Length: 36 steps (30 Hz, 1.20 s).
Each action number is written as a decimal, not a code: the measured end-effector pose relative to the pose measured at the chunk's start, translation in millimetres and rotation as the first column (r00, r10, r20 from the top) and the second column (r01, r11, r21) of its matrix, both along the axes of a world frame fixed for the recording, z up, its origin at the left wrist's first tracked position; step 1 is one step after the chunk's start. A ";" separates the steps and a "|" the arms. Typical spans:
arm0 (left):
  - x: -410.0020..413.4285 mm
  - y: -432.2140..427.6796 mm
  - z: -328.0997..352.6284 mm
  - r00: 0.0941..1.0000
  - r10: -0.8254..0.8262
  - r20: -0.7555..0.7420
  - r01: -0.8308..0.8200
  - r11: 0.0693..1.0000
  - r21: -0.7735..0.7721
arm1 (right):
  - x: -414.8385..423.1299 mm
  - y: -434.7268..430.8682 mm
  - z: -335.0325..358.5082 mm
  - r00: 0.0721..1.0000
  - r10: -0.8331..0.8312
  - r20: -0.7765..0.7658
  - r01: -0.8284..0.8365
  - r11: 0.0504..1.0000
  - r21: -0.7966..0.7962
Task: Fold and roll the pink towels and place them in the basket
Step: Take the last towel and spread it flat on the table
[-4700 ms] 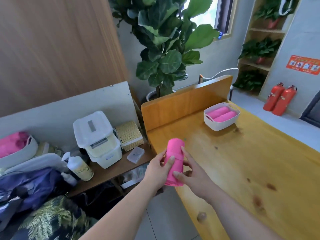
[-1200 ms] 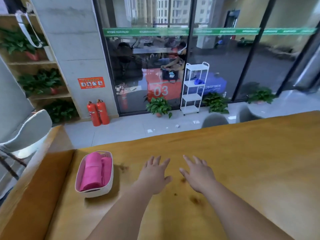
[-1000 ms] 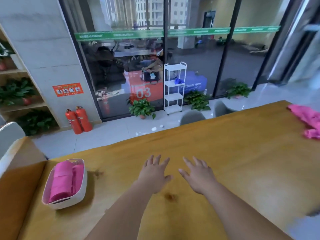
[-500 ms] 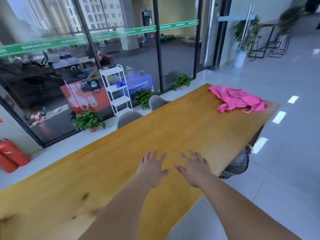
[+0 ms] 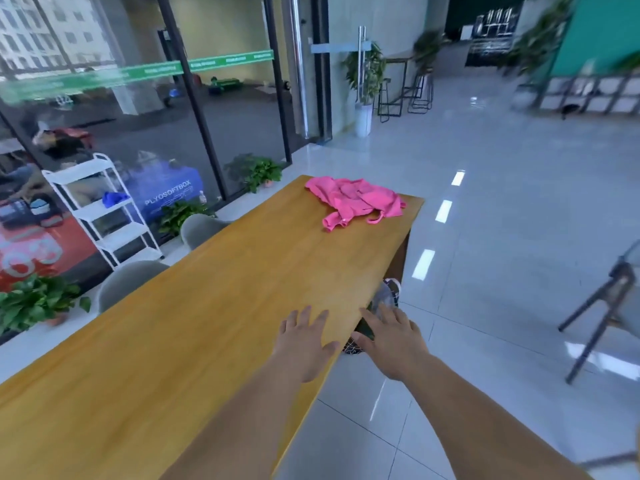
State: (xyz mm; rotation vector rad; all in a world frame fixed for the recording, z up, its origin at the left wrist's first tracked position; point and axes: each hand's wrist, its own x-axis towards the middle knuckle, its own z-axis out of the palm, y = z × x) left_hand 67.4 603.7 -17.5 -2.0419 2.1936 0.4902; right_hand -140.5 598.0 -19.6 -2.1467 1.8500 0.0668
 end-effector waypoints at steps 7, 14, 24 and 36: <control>-58.5 -71.4 -20.4 0.994 -0.105 -0.012 0.105 0.994 0.032 | -60.0 -47.8 -14.3 0.995 -0.092 -0.045 0.094 0.995 0.043; -99.7 -178.8 -48.0 0.988 -0.139 -0.062 0.142 0.989 0.052 | -102.9 -141.5 -32.8 0.988 -0.133 -0.080 0.139 0.987 0.080; -122.6 -343.6 -57.2 0.987 -0.042 -0.155 0.057 0.994 0.093 | -121.3 -314.7 -21.0 0.988 -0.028 -0.154 0.044 0.994 0.099; -117.8 -444.9 -58.0 0.988 0.024 -0.152 -0.011 0.996 0.087 | -113.3 -431.7 -26.7 0.987 0.077 -0.138 -0.061 0.992 0.112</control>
